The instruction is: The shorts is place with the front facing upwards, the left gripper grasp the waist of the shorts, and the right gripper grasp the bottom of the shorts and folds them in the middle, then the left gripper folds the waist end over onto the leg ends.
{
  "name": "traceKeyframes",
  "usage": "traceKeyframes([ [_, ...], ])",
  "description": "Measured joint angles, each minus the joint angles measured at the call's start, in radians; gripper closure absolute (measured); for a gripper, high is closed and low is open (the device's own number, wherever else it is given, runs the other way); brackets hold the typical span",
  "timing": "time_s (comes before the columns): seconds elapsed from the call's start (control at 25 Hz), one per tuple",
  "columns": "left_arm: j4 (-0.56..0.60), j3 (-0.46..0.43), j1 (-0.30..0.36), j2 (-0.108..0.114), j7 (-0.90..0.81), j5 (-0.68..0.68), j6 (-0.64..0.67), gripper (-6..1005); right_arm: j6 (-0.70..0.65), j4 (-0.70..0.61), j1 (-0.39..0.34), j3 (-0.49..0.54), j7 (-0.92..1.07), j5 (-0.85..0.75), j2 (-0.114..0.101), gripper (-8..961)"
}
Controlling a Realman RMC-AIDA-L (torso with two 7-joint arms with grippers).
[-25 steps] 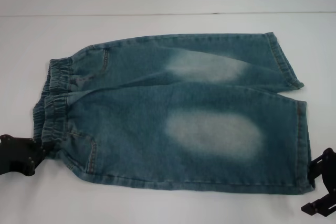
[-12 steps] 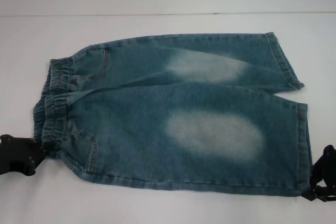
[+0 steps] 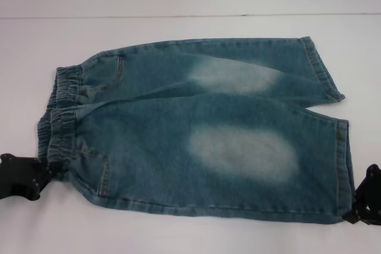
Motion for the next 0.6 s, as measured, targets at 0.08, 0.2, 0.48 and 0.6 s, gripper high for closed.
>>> traceKeyframes([
  [0.08, 0.002, 0.002, 0.002, 0.001, 0.000, 0.011, 0.026, 954, -0.016, -0.003, -0.006, 0.000, -0.009, 0.002, 0.000, 917],
  [0.2, 0.026, 0.004, 0.016, 0.001, -0.001, 0.041, 0.094, 954, -0.075, -0.035, -0.028, -0.002, -0.041, 0.022, 0.002, 916],
  [0.48, 0.161, 0.000, 0.075, -0.002, -0.032, 0.076, 0.270, 954, -0.157, -0.102, -0.082, -0.008, -0.080, 0.078, 0.003, 916],
  [0.6, 0.196, -0.008, 0.096, -0.002, -0.037, 0.080, 0.299, 954, -0.161, -0.104, -0.096, -0.015, -0.086, 0.075, 0.002, 915],
])
